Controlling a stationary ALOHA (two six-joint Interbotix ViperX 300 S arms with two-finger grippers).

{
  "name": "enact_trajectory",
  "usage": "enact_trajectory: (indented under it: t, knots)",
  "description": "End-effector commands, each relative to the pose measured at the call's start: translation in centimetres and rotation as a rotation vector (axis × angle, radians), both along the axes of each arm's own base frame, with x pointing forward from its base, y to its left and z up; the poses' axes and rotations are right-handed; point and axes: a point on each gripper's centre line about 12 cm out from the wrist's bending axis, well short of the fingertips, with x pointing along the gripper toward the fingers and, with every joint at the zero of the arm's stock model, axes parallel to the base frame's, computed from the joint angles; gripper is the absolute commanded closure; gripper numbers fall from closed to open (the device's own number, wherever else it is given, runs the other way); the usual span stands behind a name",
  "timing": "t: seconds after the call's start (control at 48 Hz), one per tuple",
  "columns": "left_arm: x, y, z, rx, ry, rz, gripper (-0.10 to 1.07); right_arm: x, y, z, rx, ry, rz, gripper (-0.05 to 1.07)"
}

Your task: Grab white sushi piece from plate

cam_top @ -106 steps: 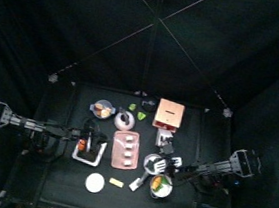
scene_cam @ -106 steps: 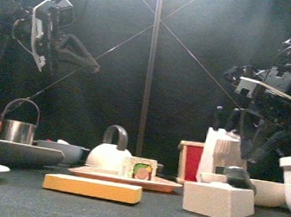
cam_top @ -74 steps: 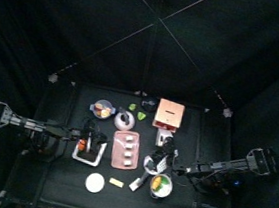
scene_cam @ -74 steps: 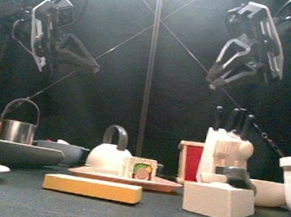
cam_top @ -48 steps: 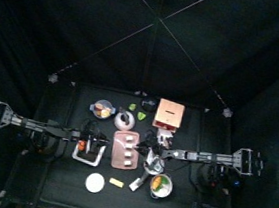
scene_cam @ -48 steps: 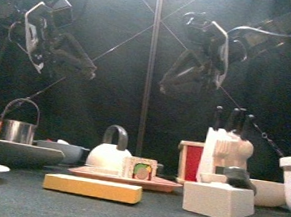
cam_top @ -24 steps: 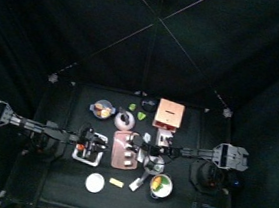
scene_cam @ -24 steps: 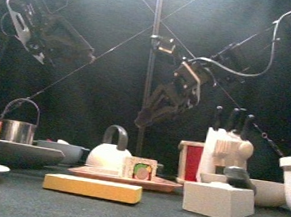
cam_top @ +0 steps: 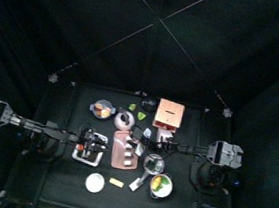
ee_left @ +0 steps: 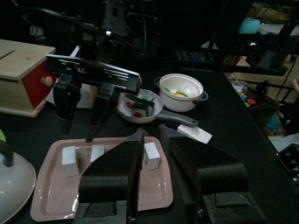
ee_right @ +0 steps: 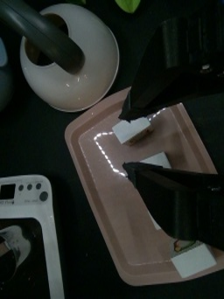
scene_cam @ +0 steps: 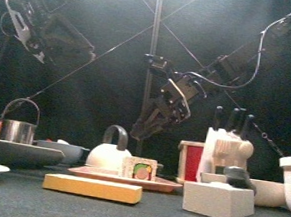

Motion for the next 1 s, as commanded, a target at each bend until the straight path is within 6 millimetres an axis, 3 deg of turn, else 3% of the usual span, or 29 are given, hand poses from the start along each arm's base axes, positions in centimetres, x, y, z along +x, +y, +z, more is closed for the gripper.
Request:
enact_trajectory:
  t: [0.0,0.354,0.979]
  knots:
    - [0.2,0.1,0.6,0.0,-0.023,0.002,0.32,0.8,-0.8,1.2,-0.014,-0.038,-0.019,0.21]
    - [0.1,0.1,0.4,0.0,-0.02,0.002,0.32,1.2,-2.0,-0.7,-0.002,-0.003,-0.053,0.21]
    - [0.0,0.2,0.2,-0.003,-0.014,0.009,0.32,1.8,-2.0,-1.7,0.012,0.015,-0.045,0.21]
